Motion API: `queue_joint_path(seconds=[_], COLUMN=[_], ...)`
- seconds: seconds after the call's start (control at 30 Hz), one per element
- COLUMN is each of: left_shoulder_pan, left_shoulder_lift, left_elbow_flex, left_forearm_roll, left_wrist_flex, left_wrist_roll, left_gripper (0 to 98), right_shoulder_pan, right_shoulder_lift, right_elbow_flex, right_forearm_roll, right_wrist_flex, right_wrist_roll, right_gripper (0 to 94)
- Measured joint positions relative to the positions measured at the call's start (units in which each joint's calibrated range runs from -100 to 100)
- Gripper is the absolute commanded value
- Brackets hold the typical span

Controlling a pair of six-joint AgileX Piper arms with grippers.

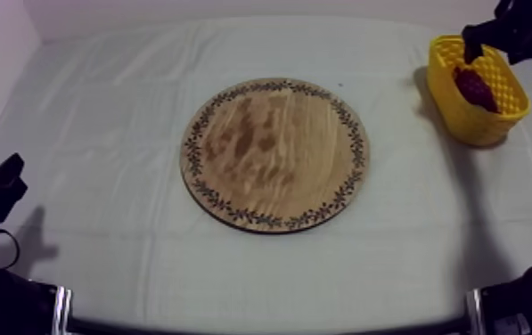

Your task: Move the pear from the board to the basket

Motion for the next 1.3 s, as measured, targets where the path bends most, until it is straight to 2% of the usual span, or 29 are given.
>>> queue_joint_path(seconds=[0.33, 0.67, 0.8, 1.07, 1.2, 1.3], left_shoulder_pan=[0.00, 0.00, 0.00, 0.00, 0.00, 0.00], left_shoulder_lift=[0.00, 0.00, 0.00, 0.00, 0.00, 0.00], left_elbow_flex=[0.00, 0.00, 0.00, 0.00, 0.00, 0.00], left_forearm_roll=[0.00, 0.00, 0.00, 0.00, 0.00, 0.00], left_wrist_flex=[0.00, 0.00, 0.00, 0.00, 0.00, 0.00], left_wrist_roll=[0.00, 0.00, 0.00, 0.00, 0.00, 0.00], left_gripper=[0.1, 0.1, 0.1, 0.1, 0.1, 0.1], right_shoulder_pan=[-1.33, -2.66, -2.70, -1.35, -0.54, -0.41], right_shoulder_lift=[-22.23, -49.34, -59.36, -79.96, -88.31, -93.94], right_elbow_flex=[18.70, 41.97, 51.15, 67.06, 72.30, 75.26], right_forearm_roll=[-0.05, -2.12, -3.38, -8.64, -11.57, -13.58], right_wrist_flex=[-13.47, -24.27, -26.06, -26.70, -25.65, -24.18], right_wrist_roll=[-0.93, 1.33, 2.72, 7.07, 8.90, 10.12], right_gripper=[59.2, 55.3, 53.0, 45.8, 34.6, 20.6])
